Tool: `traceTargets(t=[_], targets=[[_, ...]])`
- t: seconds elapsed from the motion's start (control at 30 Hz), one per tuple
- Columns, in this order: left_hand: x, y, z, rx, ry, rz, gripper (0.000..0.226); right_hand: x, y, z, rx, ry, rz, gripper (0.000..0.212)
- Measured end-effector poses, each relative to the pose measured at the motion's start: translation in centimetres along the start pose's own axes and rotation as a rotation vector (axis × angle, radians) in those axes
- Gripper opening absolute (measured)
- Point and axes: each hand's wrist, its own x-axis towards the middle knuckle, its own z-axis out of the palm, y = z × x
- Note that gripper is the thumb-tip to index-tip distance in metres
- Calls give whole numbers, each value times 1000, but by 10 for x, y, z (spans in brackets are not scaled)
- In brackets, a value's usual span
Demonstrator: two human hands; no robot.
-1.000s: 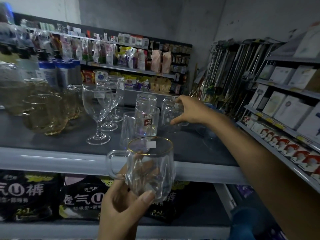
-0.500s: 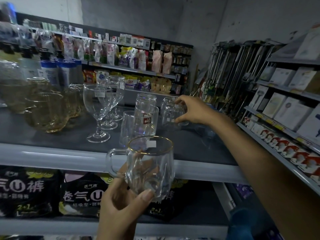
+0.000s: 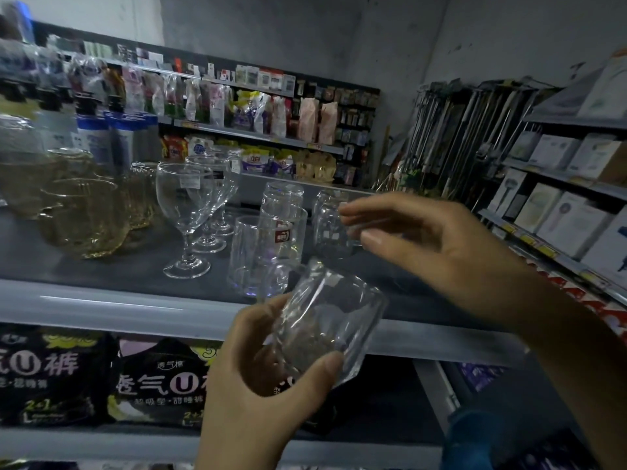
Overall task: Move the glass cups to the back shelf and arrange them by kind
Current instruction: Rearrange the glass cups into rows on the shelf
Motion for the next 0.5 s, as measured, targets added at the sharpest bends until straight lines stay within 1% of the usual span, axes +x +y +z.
traceTargets(t=[0.03,0.1,0.17,0.2,0.27,0.33,0.4,0.5], targets=[[2,6,1,72,-31,29,68,-11,-4,1,17,-22,-14,39],[6,17,4,159,-100,68,69,-28,-7,3,24,-50,-26,56],[12,28,8,195,-173,80,71,-37,-6,7,10,-32,-29,72],[15,33,10,217,-197,82,73,-39,-6,8,-12,-8,-38,75],[23,42,13,297,-222,105,77,-40,-4,8,-67,40,-55,67],[33,49,15,432,-219,149,79,-39,-1,5,-89,61,-44,55],[45,53,18,557,-218,170,78,-37,5,-1,-104,82,-25,46],[66,58,28,813,-240,244,83,-34,14,-6,-208,104,7,47]])
